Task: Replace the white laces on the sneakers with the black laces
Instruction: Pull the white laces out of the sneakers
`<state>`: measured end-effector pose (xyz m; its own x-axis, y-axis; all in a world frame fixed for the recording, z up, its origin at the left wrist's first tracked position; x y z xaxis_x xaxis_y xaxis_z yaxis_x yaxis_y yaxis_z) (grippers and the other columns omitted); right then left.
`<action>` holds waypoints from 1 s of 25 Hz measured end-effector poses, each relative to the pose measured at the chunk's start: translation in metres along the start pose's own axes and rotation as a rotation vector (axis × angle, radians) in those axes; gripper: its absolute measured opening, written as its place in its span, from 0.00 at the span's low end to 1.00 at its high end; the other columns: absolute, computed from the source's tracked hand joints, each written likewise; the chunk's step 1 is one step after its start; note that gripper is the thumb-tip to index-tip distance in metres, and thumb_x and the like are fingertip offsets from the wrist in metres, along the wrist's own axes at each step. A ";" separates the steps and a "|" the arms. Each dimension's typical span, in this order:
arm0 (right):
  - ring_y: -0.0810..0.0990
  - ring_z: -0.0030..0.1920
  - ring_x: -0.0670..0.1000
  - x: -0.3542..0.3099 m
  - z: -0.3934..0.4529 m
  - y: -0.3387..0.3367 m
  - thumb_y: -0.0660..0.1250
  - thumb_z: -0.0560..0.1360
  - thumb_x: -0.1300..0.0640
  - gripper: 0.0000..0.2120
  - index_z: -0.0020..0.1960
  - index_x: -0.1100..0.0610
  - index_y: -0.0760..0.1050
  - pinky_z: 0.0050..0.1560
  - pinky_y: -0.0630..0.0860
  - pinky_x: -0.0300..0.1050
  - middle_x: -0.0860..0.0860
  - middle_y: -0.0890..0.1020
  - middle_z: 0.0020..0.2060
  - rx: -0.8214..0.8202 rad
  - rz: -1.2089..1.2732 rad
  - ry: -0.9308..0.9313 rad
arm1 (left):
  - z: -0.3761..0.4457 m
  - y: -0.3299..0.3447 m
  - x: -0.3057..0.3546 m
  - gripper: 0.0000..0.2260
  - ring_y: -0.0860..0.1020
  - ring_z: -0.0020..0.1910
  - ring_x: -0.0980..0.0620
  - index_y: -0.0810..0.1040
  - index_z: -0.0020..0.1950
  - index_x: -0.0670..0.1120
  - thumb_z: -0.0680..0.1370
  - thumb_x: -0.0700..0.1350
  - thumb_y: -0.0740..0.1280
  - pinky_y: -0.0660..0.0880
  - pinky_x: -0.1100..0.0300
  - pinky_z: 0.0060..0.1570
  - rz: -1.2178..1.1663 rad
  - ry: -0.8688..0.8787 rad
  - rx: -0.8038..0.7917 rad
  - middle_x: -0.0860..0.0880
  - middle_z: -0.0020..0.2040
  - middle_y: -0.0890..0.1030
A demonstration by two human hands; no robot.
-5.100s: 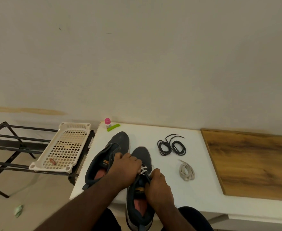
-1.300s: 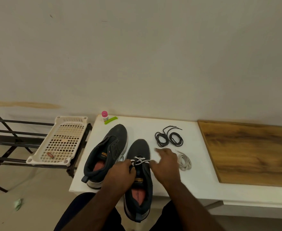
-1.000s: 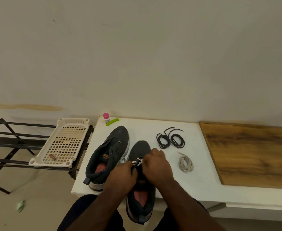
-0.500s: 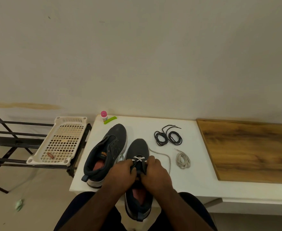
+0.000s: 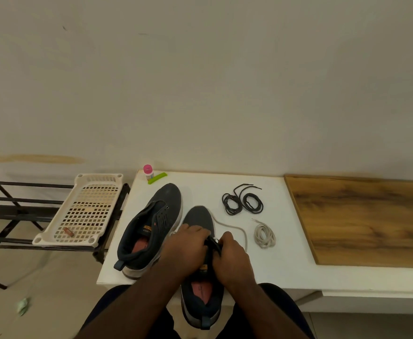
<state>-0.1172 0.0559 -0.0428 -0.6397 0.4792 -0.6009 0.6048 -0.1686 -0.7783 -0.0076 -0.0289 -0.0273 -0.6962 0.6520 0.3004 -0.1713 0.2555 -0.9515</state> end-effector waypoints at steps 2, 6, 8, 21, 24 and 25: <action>0.73 0.38 0.46 0.000 0.000 0.000 0.58 0.80 0.51 0.06 0.47 0.52 0.64 0.33 0.65 0.40 0.47 0.74 0.41 -0.012 -0.009 0.000 | 0.012 0.000 0.005 0.10 0.72 0.57 0.48 0.73 0.59 0.51 0.79 0.49 0.60 0.73 0.52 0.55 0.094 0.036 -0.001 0.51 0.57 0.77; 0.77 0.42 0.52 0.000 0.002 0.004 0.56 0.80 0.53 0.03 0.49 0.52 0.63 0.38 0.70 0.46 0.50 0.76 0.44 -0.010 -0.006 0.055 | 0.020 -0.007 0.006 0.06 0.72 0.54 0.48 0.73 0.54 0.50 0.79 0.45 0.61 0.71 0.54 0.47 0.118 0.081 -0.022 0.50 0.53 0.76; 0.77 0.41 0.51 0.004 0.003 0.003 0.56 0.80 0.55 0.02 0.50 0.52 0.63 0.39 0.71 0.45 0.50 0.76 0.44 -0.003 -0.013 0.095 | 0.025 -0.018 -0.013 0.04 0.74 0.51 0.49 0.73 0.50 0.50 0.77 0.43 0.62 0.73 0.55 0.45 0.068 0.038 -0.020 0.50 0.50 0.76; 0.78 0.42 0.52 -0.006 0.000 0.006 0.56 0.80 0.54 0.03 0.50 0.52 0.63 0.41 0.74 0.47 0.50 0.77 0.45 -0.021 -0.028 0.063 | 0.024 -0.028 -0.017 0.08 0.73 0.60 0.47 0.75 0.58 0.52 0.79 0.46 0.62 0.65 0.47 0.62 0.275 0.026 -0.154 0.50 0.57 0.75; 0.76 0.41 0.49 -0.004 0.002 0.003 0.56 0.81 0.55 0.02 0.50 0.52 0.63 0.40 0.70 0.43 0.49 0.77 0.45 -0.015 -0.027 0.080 | 0.030 -0.062 -0.053 0.10 0.73 0.60 0.48 0.73 0.59 0.52 0.78 0.45 0.63 0.67 0.46 0.63 0.303 -0.150 -0.090 0.50 0.58 0.76; 0.75 0.40 0.48 -0.003 0.002 0.002 0.57 0.81 0.54 0.03 0.50 0.52 0.63 0.39 0.69 0.42 0.49 0.76 0.44 -0.011 -0.026 0.073 | 0.030 -0.068 -0.064 0.11 0.72 0.61 0.48 0.73 0.59 0.52 0.77 0.44 0.64 0.67 0.46 0.63 0.300 -0.209 -0.066 0.50 0.59 0.76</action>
<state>-0.1151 0.0523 -0.0434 -0.6195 0.5449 -0.5651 0.5939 -0.1454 -0.7913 0.0279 -0.1098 0.0163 -0.8372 0.5466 -0.0177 0.1025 0.1250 -0.9869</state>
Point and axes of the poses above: each hand's wrist, its own z-axis towards the middle knuckle, its own y-axis out of the palm, x = y × z, the point moved 3 cm from there along z, towards the middle knuckle
